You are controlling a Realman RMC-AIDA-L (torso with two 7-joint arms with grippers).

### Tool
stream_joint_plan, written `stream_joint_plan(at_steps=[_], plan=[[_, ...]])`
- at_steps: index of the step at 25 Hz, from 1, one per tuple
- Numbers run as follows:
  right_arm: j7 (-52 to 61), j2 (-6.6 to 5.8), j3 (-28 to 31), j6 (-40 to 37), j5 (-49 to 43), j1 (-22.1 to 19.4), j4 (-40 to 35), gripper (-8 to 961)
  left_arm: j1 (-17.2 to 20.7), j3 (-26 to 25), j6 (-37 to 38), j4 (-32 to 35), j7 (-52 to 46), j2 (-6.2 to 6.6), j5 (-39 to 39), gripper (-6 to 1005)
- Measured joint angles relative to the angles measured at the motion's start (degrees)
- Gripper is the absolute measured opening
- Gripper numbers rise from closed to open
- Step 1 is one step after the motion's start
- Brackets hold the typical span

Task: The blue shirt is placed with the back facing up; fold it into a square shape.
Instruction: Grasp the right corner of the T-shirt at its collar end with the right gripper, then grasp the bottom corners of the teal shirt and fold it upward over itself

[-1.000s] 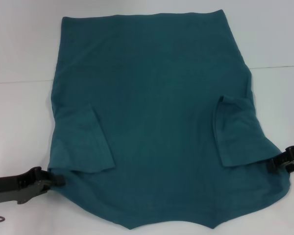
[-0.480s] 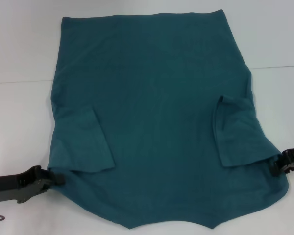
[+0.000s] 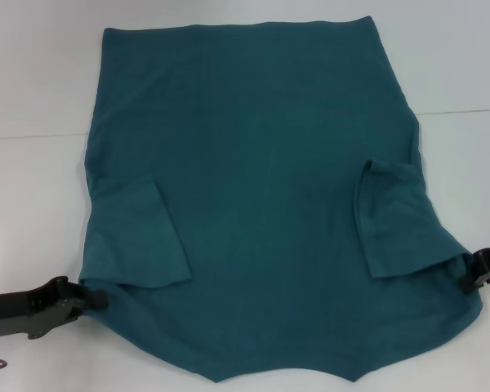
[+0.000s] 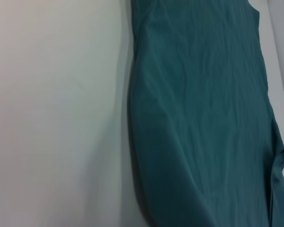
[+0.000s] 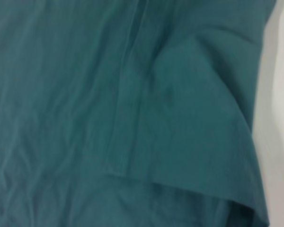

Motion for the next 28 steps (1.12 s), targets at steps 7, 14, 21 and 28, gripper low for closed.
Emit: stream_joint_plan(at_steps=[7,14,21,28], plan=[[-1.48,-0.18,2.78,-6.43,1.66,-0.53,-5.68,42,1.09,0.54,7.03,4.09,0.81,0.42,0.52,28],[-1.88,-0.52,2.50,-14.55,-0.61,-1.59,-8.99,35,3.80,-0.05,19.42,12.34,0.86,0.70,4.37,28],[-2.45,-0.10,2.48,-19.75,-1.73,-5.32,-12.64,36,6.91,-0.26,26.19,14.89,1.75,-0.04,9.91,27],[-4.61,1.00,4.02,-22.39,0.57,-6.57,-13.09,35,7.49,-0.74,29.46,15.43,2.71,-0.48,9.32,27]])
